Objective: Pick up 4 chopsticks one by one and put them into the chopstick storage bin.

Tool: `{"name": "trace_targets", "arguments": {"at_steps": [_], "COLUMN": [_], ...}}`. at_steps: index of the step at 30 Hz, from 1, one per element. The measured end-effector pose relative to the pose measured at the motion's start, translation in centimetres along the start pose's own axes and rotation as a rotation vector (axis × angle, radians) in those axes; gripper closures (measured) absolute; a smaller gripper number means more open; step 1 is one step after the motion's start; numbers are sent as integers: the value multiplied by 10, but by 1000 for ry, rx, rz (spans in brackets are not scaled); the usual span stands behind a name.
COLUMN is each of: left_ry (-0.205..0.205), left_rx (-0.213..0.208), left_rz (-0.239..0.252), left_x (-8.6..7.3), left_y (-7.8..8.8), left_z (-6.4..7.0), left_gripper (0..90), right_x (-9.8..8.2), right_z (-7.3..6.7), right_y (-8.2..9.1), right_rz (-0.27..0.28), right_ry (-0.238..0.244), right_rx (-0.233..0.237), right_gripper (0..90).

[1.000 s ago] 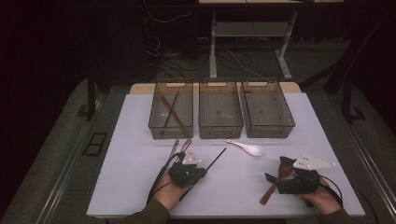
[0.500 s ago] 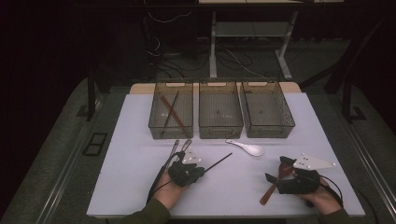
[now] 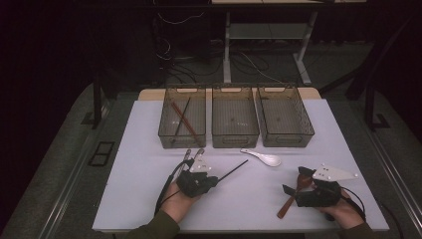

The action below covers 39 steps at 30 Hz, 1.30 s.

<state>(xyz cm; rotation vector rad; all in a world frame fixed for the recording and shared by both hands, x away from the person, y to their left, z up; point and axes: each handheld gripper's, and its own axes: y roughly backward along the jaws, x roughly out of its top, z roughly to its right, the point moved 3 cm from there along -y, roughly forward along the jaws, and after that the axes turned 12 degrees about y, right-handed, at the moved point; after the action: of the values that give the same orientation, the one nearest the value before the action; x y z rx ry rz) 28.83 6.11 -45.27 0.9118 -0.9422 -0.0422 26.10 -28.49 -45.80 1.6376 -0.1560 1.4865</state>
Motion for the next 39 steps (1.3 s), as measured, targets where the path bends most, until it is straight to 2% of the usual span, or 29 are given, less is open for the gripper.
{"name": "trace_targets", "arguments": {"at_steps": [11, 13, 15, 19, 26, 39], "left_ry": [2, -18, -29, -21, -10, -12], "left_rx": [-61, -89, -85, -81, -75, -68], "left_rz": [27, 37, 41, 57, 69, 101], "left_x": [7, 9, 10, 13, 14, 28], "left_y": [13, 17, 20, 27, 33, 41], "left_z": [0, -1, -2, -8, -15, -26], "left_gripper": [857, 857, 857, 857, 857, 856], "right_x": [0, 1, 0, 3, 7, 4], "right_z": [0, -1, -1, -3, -8, -5], "right_y": [0, 0, -1, -4, -11, -12], "right_rz": [-1, 1, -1, 9, 4, -2], "right_ry": [-5, -5, 0, -6, 18, 15], "right_rx": [2, 3, 4, 6, 24, 11], "right_gripper": [119, 119, 119, 119, 119, 119]}}
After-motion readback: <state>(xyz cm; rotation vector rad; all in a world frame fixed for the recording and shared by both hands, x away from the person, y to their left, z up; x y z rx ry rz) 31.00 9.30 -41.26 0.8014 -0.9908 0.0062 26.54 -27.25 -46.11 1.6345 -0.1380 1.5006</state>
